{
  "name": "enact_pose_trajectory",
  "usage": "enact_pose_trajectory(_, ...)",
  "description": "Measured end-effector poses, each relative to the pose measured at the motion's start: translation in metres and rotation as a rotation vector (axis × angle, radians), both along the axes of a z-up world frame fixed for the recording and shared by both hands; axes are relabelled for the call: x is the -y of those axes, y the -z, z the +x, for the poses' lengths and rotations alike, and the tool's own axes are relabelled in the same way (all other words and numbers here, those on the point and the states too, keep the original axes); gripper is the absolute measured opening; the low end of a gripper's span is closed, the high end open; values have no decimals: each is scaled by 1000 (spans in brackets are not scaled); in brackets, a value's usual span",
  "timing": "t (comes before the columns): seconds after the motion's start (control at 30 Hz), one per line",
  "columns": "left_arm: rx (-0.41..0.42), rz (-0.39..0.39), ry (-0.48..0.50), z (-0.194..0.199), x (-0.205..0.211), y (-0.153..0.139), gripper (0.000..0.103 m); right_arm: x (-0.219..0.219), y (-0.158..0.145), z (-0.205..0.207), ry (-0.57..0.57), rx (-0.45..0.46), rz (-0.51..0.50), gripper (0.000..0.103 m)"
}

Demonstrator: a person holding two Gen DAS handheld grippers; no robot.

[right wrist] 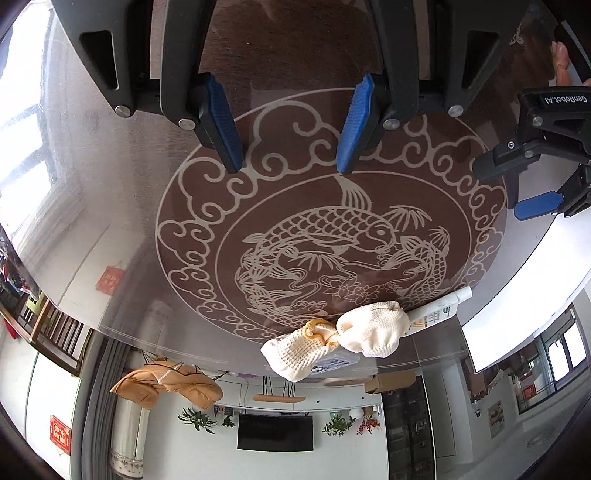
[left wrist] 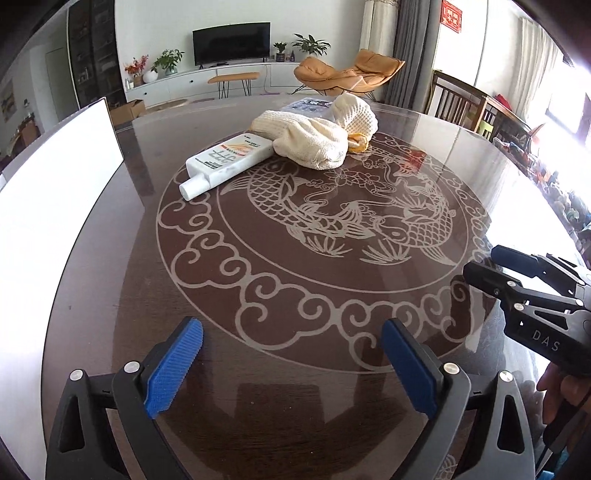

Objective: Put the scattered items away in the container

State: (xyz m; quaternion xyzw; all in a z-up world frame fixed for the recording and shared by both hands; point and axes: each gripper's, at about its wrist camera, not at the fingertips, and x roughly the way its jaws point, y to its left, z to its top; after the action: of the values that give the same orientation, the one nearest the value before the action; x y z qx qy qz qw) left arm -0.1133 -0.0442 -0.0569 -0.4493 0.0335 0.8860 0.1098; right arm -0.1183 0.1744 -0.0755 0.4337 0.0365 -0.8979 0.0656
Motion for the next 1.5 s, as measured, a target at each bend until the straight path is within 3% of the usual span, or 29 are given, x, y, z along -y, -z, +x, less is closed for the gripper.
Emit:
enact_pose_trajectory(0.1,7,-44,-6,-3,-5,2,103,-1,1,-2,3,2,-5,54)
enact_pose_trajectory(0.4,7,-39,-9,-2,-4,3,103,1,1,-2,-10,7,-13,60)
enact_pose_trajectory(1.5,5,-43,-3,2,-3,2,103,1,1,-2,-9,7,-11,60)
